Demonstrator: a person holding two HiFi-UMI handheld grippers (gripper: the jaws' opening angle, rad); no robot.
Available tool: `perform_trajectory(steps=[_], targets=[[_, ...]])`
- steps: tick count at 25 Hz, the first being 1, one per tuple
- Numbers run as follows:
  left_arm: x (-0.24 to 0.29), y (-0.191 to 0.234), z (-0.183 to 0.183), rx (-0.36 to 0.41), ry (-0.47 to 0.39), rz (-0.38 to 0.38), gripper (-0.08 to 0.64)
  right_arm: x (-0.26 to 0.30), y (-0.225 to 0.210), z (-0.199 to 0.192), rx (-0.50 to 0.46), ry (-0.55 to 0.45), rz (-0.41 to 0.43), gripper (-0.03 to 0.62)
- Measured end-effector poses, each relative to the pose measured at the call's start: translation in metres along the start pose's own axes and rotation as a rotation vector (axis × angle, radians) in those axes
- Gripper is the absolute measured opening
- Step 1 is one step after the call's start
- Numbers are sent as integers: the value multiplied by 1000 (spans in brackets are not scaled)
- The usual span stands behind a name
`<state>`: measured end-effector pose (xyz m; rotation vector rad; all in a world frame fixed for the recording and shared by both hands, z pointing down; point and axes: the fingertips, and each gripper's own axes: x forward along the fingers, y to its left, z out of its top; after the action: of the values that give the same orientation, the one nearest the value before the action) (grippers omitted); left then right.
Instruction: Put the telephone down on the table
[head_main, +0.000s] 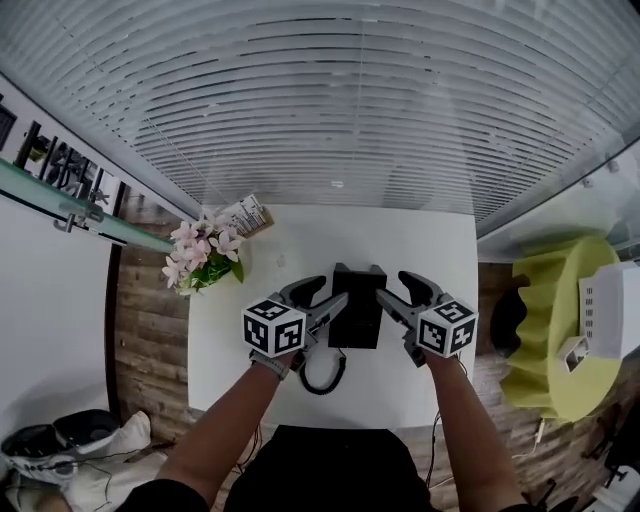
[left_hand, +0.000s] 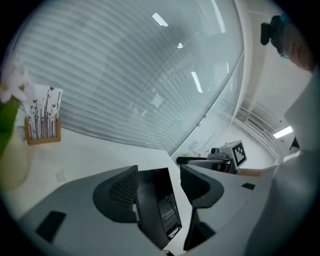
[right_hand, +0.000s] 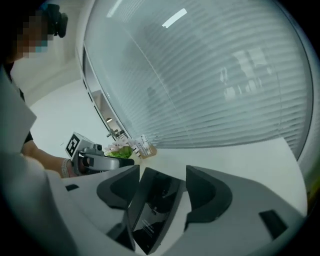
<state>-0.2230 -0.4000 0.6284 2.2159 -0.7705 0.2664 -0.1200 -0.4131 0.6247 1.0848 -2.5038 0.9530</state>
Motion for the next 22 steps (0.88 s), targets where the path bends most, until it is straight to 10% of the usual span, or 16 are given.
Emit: perform_trajectory(steps=[7, 18, 22], targets=[[-62, -87, 62, 256, -133, -22, 258, -71, 81, 62, -162, -212, 10, 282], [-147, -198, 85, 433, -251, -85, 249, -147, 200, 98, -340, -335, 102, 279], [-154, -219, 84, 557, -269, -63, 179, -160, 209, 101, -364, -370, 92, 158]])
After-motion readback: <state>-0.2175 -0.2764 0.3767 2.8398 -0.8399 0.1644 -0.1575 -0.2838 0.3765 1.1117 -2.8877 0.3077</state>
